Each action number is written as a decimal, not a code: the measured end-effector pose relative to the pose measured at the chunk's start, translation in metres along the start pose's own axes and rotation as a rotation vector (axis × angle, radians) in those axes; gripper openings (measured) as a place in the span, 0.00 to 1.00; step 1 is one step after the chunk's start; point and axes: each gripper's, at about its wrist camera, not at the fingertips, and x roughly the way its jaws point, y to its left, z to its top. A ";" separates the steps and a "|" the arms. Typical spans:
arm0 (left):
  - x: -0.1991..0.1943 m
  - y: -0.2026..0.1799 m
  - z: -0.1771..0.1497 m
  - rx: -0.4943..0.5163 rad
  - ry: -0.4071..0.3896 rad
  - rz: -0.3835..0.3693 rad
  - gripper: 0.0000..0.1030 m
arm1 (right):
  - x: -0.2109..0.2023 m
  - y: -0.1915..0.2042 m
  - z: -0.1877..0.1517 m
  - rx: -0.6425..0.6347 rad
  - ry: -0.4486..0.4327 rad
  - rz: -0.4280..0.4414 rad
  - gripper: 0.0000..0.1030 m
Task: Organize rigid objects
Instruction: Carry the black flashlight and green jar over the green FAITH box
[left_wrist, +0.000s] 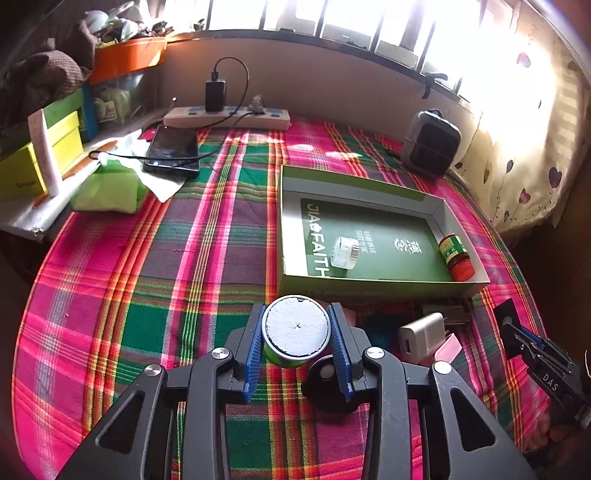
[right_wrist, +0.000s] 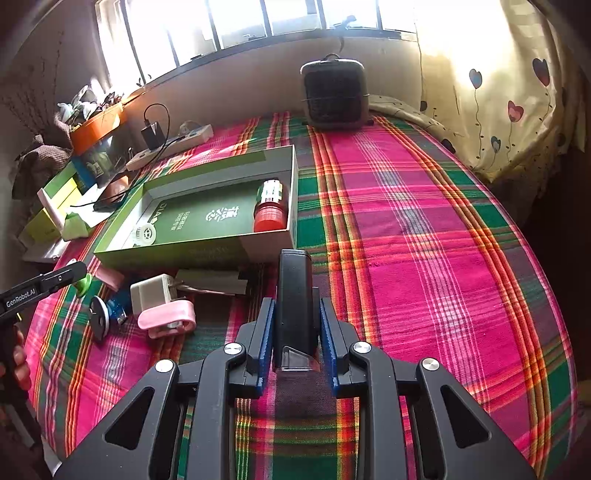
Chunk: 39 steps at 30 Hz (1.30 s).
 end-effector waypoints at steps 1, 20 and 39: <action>-0.002 -0.001 0.001 0.001 -0.003 -0.002 0.32 | -0.002 0.001 0.002 -0.003 -0.004 0.001 0.24; 0.000 -0.011 0.059 0.055 -0.047 -0.045 0.32 | 0.004 0.032 0.066 -0.083 -0.033 0.089 0.24; 0.079 -0.019 0.101 0.056 0.054 -0.094 0.32 | 0.089 0.057 0.110 -0.128 0.071 0.103 0.24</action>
